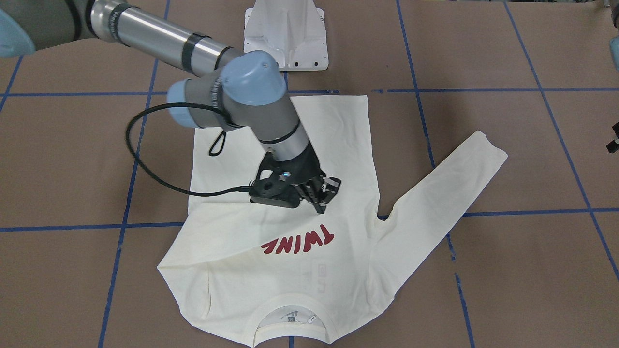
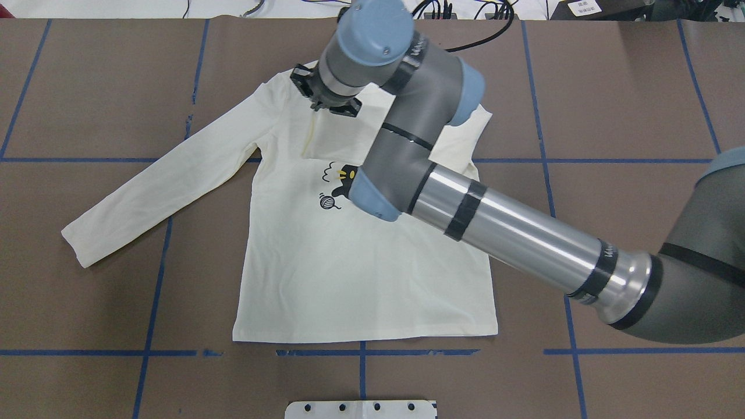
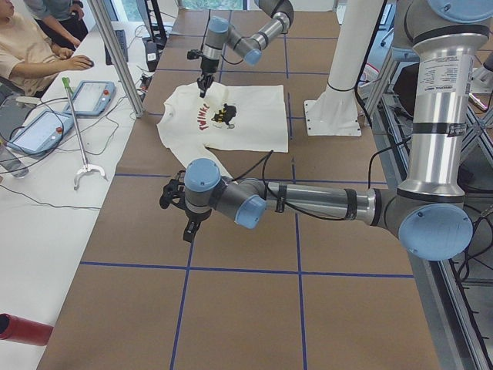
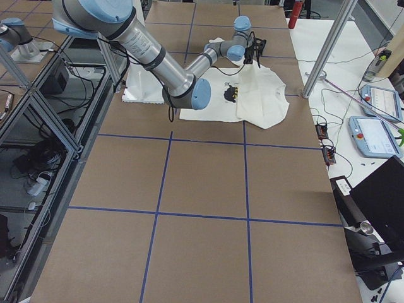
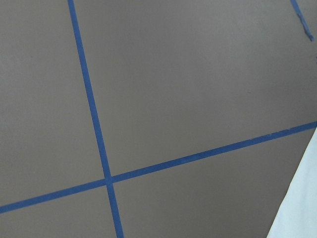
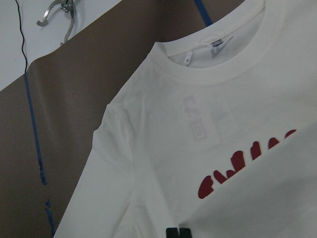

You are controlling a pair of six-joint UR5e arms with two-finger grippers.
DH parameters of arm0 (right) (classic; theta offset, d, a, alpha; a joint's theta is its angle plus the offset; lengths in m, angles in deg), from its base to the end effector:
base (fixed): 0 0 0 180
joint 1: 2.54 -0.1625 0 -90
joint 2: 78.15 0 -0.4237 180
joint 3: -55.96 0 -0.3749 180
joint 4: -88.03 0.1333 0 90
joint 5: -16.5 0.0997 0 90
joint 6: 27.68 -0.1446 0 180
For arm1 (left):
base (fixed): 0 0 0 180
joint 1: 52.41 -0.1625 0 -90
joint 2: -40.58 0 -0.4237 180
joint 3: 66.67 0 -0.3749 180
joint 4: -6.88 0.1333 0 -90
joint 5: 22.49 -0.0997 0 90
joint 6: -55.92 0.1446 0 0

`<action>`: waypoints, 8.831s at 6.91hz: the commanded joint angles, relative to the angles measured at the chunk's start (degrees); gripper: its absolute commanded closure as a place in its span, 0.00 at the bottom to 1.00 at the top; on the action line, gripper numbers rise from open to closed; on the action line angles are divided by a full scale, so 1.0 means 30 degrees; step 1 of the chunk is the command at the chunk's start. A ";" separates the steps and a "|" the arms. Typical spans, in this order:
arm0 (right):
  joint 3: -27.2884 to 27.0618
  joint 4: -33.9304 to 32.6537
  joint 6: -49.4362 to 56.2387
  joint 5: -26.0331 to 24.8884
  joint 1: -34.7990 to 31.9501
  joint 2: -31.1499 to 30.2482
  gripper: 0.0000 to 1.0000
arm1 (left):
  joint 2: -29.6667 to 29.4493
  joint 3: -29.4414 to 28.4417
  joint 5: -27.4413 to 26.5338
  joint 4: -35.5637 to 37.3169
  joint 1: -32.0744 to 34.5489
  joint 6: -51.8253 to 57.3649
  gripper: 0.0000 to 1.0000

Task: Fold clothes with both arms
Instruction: 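Carry the grasped sleeve across the shirt body toward the other sleeve, then release the sleeve with the right gripper while the left gripper grasps the other cuff, then fold the grasped sleeve across the shirt with the left gripper while the right gripper withdraws, then release the sleeve with the left gripper while the right gripper moves to the hem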

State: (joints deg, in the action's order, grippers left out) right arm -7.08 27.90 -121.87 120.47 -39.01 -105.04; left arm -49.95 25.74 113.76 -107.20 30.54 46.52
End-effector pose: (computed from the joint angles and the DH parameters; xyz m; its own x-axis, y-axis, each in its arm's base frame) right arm -0.6245 -0.5840 0.0989 0.2968 0.3075 0.9041 -0.4223 0.8914 -0.1646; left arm 0.0343 -0.5122 0.6107 0.6552 0.2607 -0.7091 -0.0024 0.9393 0.3431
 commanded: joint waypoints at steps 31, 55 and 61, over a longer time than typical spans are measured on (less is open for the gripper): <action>-1.0509 0.1088 0.2862 0.2784 -0.3221 -1.3619 0.00 | -0.6827 0.0753 -0.2380 -0.2299 -0.9925 -2.2097 1.00; -1.8890 -0.6441 -0.7150 -0.7145 0.8871 -1.7576 0.13 | -1.0078 -0.0216 -0.8825 -0.6972 -1.4115 -3.0088 0.29; -1.8656 -0.9749 -0.7186 -0.7119 0.9931 -1.8020 0.24 | -1.0078 -0.0245 -0.9792 -0.7001 -1.4320 -3.0117 0.27</action>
State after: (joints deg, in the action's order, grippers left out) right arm -63.24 -0.73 -143.47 99.00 -9.53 -158.94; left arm -80.16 25.10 84.90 -128.20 -12.34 -43.83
